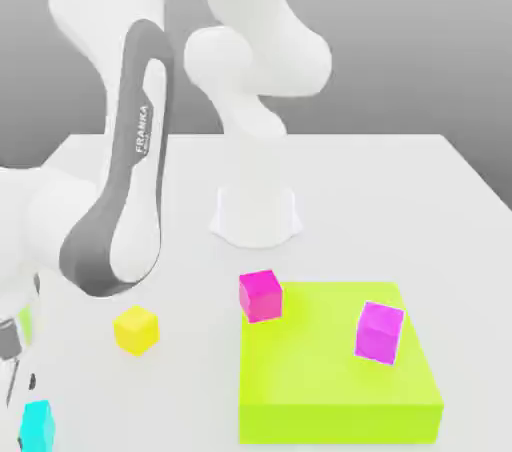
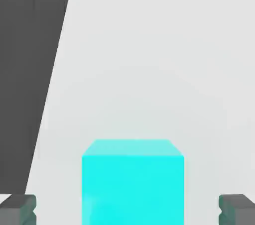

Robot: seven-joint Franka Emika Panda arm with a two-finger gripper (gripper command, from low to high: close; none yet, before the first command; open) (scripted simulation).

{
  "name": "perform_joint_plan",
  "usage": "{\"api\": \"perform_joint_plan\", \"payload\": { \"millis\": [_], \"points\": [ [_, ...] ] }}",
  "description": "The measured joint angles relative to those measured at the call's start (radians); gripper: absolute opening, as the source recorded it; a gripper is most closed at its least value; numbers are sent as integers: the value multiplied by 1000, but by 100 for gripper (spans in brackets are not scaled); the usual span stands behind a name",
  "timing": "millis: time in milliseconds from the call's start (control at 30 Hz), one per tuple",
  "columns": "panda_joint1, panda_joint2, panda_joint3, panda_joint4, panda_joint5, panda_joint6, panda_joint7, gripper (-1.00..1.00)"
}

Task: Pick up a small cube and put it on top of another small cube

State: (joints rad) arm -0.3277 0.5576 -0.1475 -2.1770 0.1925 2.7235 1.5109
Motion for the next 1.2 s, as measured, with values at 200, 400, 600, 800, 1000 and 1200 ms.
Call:
{"api": "perform_joint_plan", "payload": {
  "millis": [200, 400, 600, 800, 1000, 1200],
  "points": [
    [0, 1, 0, 0, 0, 2, 0, -100],
    [25, -185, -30, -85, -7, -100, 66, -100],
    [50, -384, -39, -296, 57, -84, 252, -100],
    [55, -584, -54, -518, -55, -46, 572, -100],
    [-22, -659, -18, -670, -234, 28, 869, -100],
    [-28, -472, 14, -666, -141, 206, 810, 100]
  ]
}}
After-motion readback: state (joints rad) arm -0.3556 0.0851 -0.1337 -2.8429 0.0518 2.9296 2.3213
